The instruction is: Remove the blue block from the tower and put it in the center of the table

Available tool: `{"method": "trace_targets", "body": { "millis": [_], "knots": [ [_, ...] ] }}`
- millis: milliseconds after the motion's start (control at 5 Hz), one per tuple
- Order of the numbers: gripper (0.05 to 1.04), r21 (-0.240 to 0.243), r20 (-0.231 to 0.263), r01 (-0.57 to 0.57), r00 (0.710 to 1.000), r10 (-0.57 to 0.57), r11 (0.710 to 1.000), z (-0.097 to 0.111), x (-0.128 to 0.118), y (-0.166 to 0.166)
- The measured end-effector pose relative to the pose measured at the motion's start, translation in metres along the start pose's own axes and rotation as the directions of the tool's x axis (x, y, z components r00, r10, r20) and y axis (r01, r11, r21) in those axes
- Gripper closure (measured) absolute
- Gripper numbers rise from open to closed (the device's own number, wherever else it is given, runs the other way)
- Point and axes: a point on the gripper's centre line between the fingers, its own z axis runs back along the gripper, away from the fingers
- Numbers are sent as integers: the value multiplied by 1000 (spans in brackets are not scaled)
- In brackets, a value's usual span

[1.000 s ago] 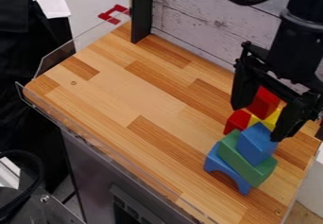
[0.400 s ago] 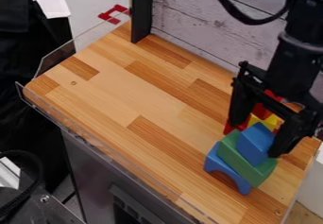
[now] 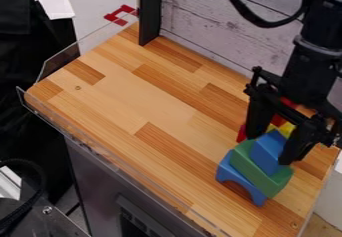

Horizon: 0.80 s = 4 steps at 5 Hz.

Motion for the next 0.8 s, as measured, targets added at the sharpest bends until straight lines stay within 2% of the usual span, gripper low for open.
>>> {"method": "trace_targets", "body": {
  "millis": [200, 400, 600, 800],
  "knots": [
    [529, -9, -3, -8, 1000, 8, 1000, -1, 0, 0],
    [530, -12, -16, -23, 1000, 22, 1000, -1, -3, 1],
    [530, -49, -1, -91, 996, 91, 995, 8, -5, 23],
    [529, -98, 43, -171, 983, 176, 980, 22, -9, 57]
  ]
}}
